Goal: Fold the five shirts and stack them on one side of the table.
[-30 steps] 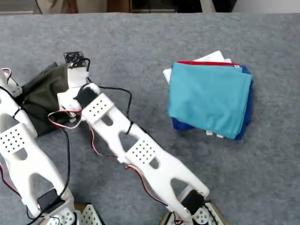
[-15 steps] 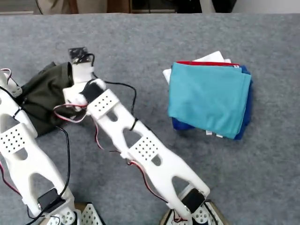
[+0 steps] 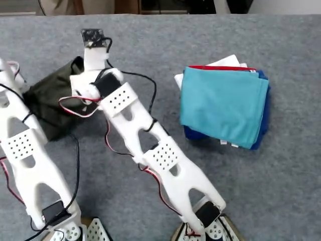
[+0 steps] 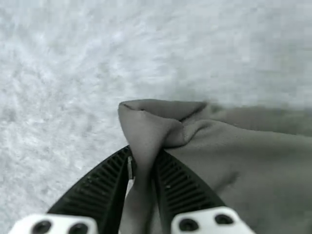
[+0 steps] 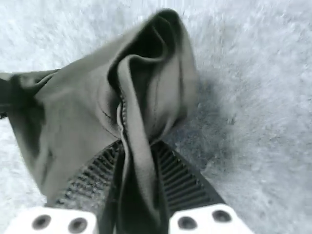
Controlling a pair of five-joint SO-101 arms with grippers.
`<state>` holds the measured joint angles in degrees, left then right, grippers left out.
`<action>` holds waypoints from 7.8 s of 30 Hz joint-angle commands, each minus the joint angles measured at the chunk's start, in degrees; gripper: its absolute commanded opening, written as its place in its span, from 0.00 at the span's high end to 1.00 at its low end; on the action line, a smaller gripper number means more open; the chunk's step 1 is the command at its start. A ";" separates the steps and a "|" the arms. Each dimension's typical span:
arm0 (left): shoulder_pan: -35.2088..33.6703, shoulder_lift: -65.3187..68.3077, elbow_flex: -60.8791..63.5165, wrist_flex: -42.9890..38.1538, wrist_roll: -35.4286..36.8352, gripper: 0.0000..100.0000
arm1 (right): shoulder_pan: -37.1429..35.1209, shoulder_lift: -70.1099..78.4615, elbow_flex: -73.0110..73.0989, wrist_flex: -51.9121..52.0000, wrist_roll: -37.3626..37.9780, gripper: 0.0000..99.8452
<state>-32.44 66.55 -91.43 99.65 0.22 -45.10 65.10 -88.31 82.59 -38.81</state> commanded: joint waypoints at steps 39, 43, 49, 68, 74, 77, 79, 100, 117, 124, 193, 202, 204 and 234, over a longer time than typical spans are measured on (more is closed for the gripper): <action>67.60 -16.75 -1.76 -7.30 1.14 0.98 | 63.60 -85.14 100.88 -7.21 23.47 0.99; 66.64 -8.31 -2.02 -11.96 5.54 0.95 | 62.64 -87.08 113.89 -13.19 31.47 0.84; 62.86 -5.58 -2.11 -9.76 13.54 0.79 | 62.02 -91.03 114.59 -9.41 31.38 0.42; 54.07 -17.27 -4.22 -6.33 11.60 0.91 | 53.93 -99.91 100.26 -9.93 28.04 0.98; 50.55 -17.27 -4.40 -0.18 8.00 0.97 | 54.73 -90.33 104.22 -20.75 27.08 0.98; 48.70 -17.27 -4.22 1.23 8.00 0.97 | 57.80 -81.27 105.80 -29.01 27.08 0.98; 47.12 -17.36 -4.40 1.23 8.00 0.97 | 60.00 -75.12 105.54 -32.70 27.25 0.98; 18.90 -27.91 -4.13 1.23 -2.11 0.97 | 62.73 -64.66 94.02 -34.20 27.78 0.98; 5.98 -54.99 15.65 1.49 -4.22 0.97 | 38.11 -105.19 81.54 -1.32 37.27 0.98; 19.43 -81.45 64.35 -0.35 -4.48 0.97 | 37.14 -111.16 91.82 2.90 42.29 0.98; 25.23 -170.77 188.31 -27.78 -9.14 0.98 | 37.23 -174.64 185.10 -6.95 49.85 0.98; 25.23 -170.77 188.31 -27.78 -9.14 0.98 | 37.23 -174.64 185.10 -6.95 49.85 0.98; 25.23 -170.77 188.31 -27.78 -9.14 0.98 | 37.23 -174.64 185.10 -6.95 49.85 0.98; 25.23 -170.77 188.31 -27.78 -9.14 0.98 | 37.23 -174.64 185.10 -6.95 49.85 0.98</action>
<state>-7.21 -103.56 96.18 71.52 -8.75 -8.00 -103.60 96.75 75.56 10.68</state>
